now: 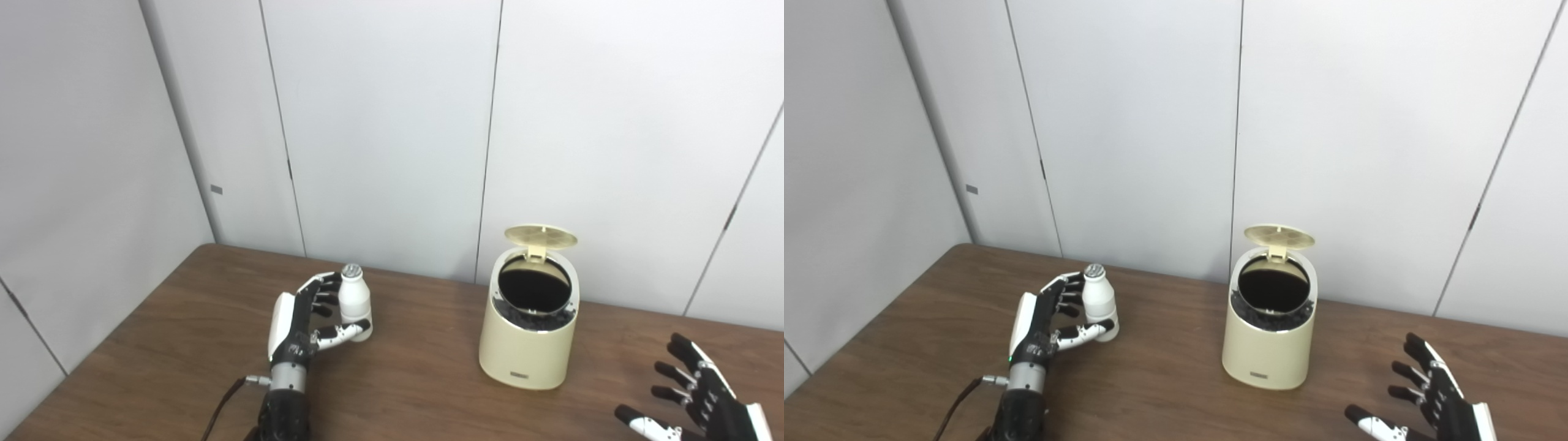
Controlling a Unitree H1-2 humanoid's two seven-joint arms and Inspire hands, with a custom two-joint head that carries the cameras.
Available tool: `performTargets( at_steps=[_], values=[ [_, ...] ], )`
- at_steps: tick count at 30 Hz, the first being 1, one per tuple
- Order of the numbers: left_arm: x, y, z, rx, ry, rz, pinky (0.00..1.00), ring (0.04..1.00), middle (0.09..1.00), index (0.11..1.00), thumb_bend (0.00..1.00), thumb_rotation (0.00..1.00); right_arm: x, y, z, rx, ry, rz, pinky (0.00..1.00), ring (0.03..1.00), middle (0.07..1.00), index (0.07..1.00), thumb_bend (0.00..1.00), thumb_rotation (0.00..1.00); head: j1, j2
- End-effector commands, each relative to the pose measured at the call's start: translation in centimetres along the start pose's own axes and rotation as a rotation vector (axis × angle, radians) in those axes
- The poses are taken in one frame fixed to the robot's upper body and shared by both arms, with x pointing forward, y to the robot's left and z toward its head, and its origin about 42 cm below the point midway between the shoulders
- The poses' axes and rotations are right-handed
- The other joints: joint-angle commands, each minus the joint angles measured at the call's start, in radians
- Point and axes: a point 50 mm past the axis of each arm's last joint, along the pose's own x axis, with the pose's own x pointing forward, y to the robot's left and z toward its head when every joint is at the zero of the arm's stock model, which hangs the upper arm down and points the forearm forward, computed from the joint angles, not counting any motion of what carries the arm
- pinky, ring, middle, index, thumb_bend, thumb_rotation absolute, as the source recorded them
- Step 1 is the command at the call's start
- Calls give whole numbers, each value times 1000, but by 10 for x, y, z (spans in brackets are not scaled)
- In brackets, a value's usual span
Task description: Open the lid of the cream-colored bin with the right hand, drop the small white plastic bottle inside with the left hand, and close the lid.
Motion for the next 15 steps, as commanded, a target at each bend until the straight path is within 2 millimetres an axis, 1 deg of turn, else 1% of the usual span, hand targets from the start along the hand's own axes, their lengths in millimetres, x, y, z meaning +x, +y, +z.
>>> performTargets(
  at_steps=[1, 5, 6, 7, 9, 12, 15],
  values=[
    [8, -2, 6, -29, -42, 26, 501, 589, 636, 661, 742, 0, 7, -3, 18, 3, -91, -9, 646, 795, 888, 876, 663, 0, 0, 0],
    [10, -7, 3, -40, -43, 28, 473, 544, 596, 619, 726, 0, 5, -2, 20, 3, -88, -9, 629, 785, 884, 872, 666, 0, -2, 2],
    [10, -7, 3, -42, -45, 30, 452, 520, 525, 563, 603, 0, 5, -2, 20, 3, -88, -9, 629, 785, 884, 871, 667, 0, 1, 3],
    [10, -9, 3, -48, -50, 31, 445, 511, 501, 544, 562, 0, 4, -3, 20, 5, -87, -9, 629, 784, 884, 870, 667, 0, 1, 3],
    [11, -12, 2, -53, -59, 35, 408, 439, 488, 545, 512, 0, 4, -3, 19, 10, -88, -9, 640, 788, 884, 869, 672, 6, 2, 3],
    [12, -16, 0, -45, -70, 41, 372, 427, 477, 526, 503, 0, 4, -3, 19, 2, -88, -8, 643, 792, 886, 871, 671, 1, -3, 6],
    [11, -19, 1, -48, -92, 30, 364, 433, 477, 507, 503, 0, 4, -2, 20, -3, -91, -10, 636, 786, 886, 871, 668, 0, -7, 6]
  ],
)
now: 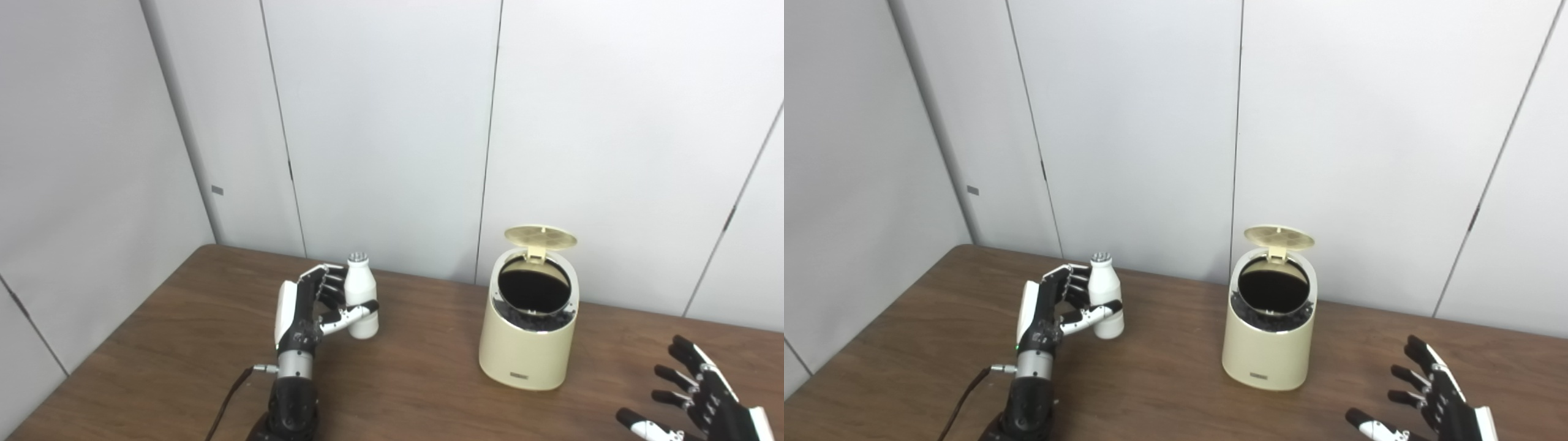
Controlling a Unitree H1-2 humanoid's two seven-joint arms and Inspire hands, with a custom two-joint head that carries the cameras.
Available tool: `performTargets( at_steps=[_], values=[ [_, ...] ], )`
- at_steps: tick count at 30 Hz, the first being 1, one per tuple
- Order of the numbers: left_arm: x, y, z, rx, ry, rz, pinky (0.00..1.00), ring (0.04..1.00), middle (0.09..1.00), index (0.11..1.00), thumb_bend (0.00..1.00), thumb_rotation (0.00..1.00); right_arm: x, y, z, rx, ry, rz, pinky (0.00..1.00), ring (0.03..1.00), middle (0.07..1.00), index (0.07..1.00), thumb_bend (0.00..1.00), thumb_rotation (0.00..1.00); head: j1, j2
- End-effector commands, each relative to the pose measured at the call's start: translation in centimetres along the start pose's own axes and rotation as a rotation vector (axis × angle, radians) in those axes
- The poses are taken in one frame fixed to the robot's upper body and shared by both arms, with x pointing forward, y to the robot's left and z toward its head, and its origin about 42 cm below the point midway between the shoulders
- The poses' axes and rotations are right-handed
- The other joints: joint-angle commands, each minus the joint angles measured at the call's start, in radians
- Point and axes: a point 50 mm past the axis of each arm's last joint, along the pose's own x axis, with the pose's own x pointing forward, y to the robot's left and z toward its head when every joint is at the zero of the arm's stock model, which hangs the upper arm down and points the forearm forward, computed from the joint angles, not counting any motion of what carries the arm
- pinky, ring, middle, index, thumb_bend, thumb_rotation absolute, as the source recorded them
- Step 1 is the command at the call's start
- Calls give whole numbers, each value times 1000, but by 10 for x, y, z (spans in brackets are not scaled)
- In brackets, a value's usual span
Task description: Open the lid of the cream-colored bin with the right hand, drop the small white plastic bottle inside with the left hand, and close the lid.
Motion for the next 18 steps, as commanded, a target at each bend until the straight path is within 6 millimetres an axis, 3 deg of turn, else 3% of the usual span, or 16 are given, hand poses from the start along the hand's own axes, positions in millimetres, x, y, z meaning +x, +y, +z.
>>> performTargets(
  at_steps=[1, 8, 18],
  values=[
    [-5, -7, 0, -8, -26, -2, 363, 433, 477, 504, 504, 0, 8, -1, 20, 0, -92, -11, 633, 783, 884, 869, 670, 0, -2, 0],
    [-3, -8, 19, -45, -109, -25, 354, 429, 475, 510, 503, 0, 10, 5, 16, -9, -89, -13, 633, 789, 886, 870, 666, 0, -59, -17],
    [9, -20, 101, -186, -289, -57, 352, 425, 478, 515, 503, 0, 13, 19, 1, -45, -98, -11, 614, 755, 871, 853, 698, 45, -168, -51]
  ],
)
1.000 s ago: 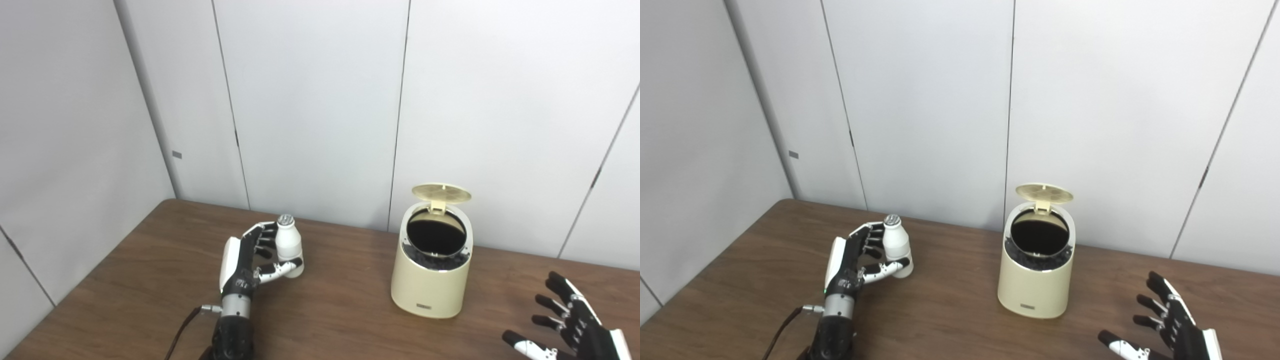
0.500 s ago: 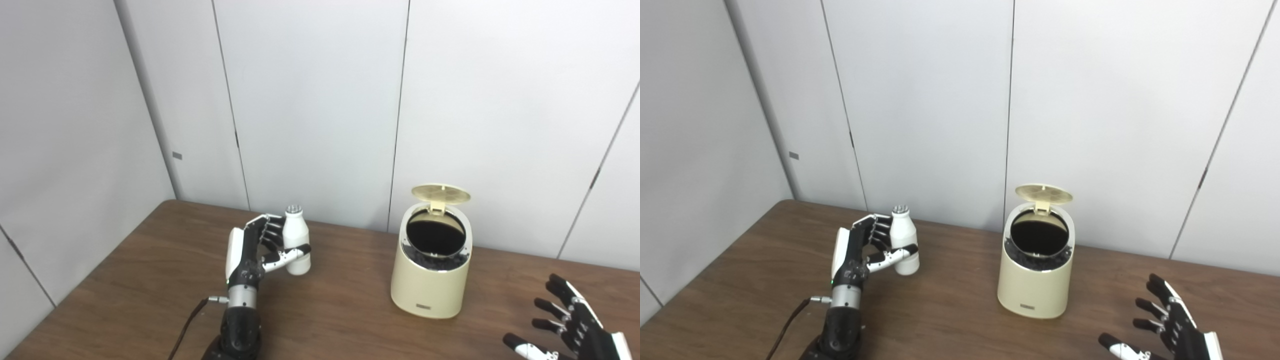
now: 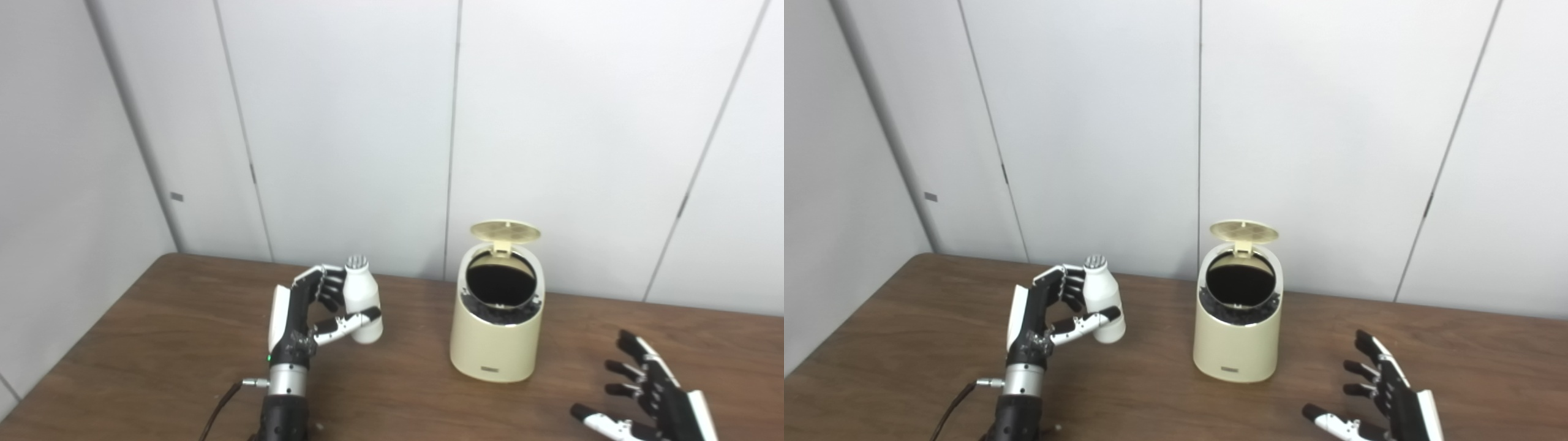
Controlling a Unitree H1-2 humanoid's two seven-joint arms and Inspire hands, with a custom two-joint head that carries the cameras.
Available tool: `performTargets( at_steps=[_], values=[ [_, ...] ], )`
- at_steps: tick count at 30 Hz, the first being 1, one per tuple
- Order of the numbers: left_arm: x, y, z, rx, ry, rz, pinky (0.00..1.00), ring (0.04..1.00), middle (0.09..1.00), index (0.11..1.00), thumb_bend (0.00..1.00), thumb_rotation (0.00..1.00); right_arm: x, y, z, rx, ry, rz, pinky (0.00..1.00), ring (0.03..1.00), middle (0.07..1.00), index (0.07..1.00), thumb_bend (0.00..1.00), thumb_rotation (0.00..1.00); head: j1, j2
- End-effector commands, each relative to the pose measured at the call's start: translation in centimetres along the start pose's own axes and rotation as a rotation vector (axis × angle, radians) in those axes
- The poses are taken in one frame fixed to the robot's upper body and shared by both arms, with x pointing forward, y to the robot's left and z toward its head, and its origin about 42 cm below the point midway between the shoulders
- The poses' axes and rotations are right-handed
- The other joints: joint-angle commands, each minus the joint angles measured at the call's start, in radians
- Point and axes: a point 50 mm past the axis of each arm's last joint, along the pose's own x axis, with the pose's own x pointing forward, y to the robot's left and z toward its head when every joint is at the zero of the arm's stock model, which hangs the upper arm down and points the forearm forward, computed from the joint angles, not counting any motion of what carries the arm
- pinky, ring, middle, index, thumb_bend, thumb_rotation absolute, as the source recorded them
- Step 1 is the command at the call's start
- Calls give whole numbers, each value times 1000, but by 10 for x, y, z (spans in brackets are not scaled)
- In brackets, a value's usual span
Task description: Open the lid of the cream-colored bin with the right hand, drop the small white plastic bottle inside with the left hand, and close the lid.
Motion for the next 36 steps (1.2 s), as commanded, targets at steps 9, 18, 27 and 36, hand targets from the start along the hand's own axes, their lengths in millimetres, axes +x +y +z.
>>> performTargets(
  at_steps=[9, 18, 27, 36],
  values=[
    [46, -31, 79, -119, -248, -59, 375, 444, 481, 498, 505, 0, 14, 12, 14, 5, -112, -28, 602, 753, 875, 848, 707, 103, -58, -22],
    [56, -55, 99, -184, -333, -113, 396, 454, 476, 491, 505, 0, 14, 18, 13, -7, -104, -27, 615, 764, 880, 852, 704, 147, -80, -33],
    [57, -75, 106, -231, -389, -173, 368, 434, 467, 492, 505, 0, 15, 22, 13, -9, -115, -32, 607, 761, 878, 855, 707, 138, -97, -35],
    [58, -94, 102, -223, -377, -210, 375, 438, 471, 497, 505, 0, 16, 26, 16, -1, -120, -36, 617, 759, 875, 853, 715, 170, -111, -36]
  ],
)
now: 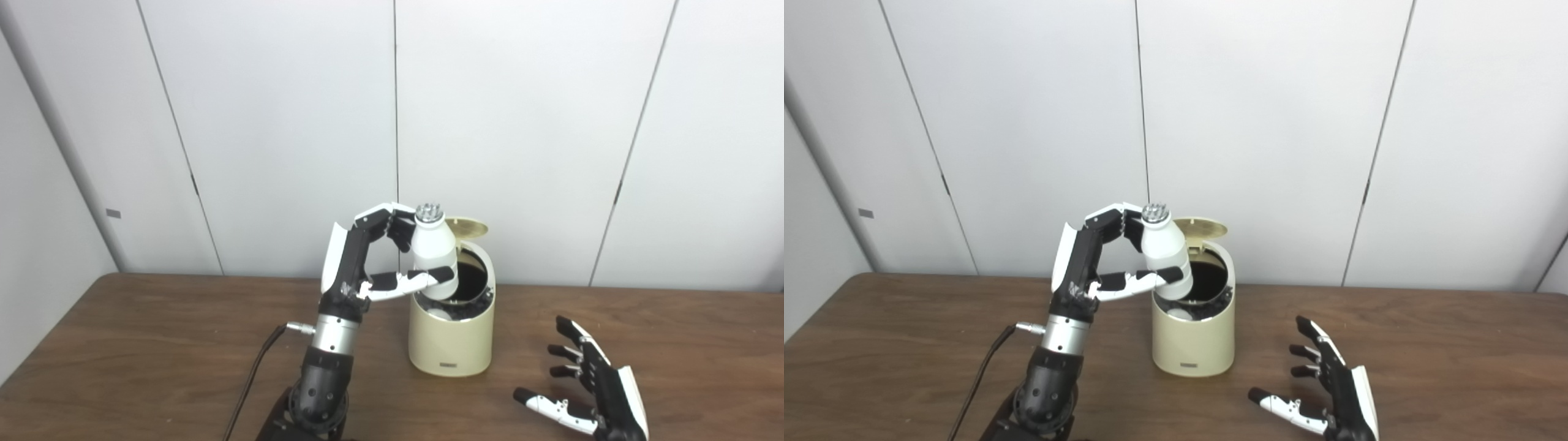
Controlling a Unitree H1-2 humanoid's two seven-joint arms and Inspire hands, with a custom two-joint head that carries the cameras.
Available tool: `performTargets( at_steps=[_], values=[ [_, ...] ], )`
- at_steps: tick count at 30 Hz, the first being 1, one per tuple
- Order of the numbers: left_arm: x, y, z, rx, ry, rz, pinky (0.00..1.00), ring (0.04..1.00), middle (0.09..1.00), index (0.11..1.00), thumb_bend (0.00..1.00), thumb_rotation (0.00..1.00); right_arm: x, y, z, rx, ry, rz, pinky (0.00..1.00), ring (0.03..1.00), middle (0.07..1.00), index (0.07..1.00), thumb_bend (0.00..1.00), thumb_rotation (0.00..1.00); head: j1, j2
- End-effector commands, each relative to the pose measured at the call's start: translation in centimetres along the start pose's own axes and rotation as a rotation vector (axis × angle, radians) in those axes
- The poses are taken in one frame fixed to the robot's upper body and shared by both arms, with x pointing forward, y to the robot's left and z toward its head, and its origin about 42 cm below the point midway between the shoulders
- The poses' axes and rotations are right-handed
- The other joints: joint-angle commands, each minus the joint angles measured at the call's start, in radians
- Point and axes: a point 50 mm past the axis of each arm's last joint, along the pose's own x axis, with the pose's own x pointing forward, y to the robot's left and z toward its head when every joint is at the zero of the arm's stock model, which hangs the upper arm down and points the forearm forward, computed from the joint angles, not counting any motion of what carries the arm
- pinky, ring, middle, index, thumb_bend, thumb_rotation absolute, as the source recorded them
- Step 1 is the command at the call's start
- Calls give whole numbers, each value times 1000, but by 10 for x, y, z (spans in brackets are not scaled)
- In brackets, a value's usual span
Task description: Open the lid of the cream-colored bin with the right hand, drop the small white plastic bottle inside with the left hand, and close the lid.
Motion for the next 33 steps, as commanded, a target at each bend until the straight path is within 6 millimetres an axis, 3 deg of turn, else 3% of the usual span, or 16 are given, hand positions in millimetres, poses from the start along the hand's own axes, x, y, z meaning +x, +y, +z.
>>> performTargets(
  at_steps=[1, 8, 19, 33],
  values=[
    [23, 0, 12, -12, -81, 21, 371, 436, 472, 500, 505, 0, 11, 6, 17, 28, -90, -13, 619, 759, 876, 853, 715, 170, -1, -2],
    [23, -11, 0, 43, -66, 41, 364, 427, 470, 497, 505, 0, 13, 8, 17, 28, -99, -22, 614, 759, 873, 852, 712, 166, -13, -8],
    [28, -25, -10, 190, -181, 126, 381, 433, 465, 500, 505, 0, 12, 12, 19, 37, -96, -19, 605, 758, 875, 854, 703, 146, -25, -8],
    [25, -36, -21, 212, -184, 184, 383, 431, 482, 497, 504, 0, 11, 15, 23, 45, -96, -22, 596, 746, 865, 844, 721, 152, -38, -4]
  ],
)
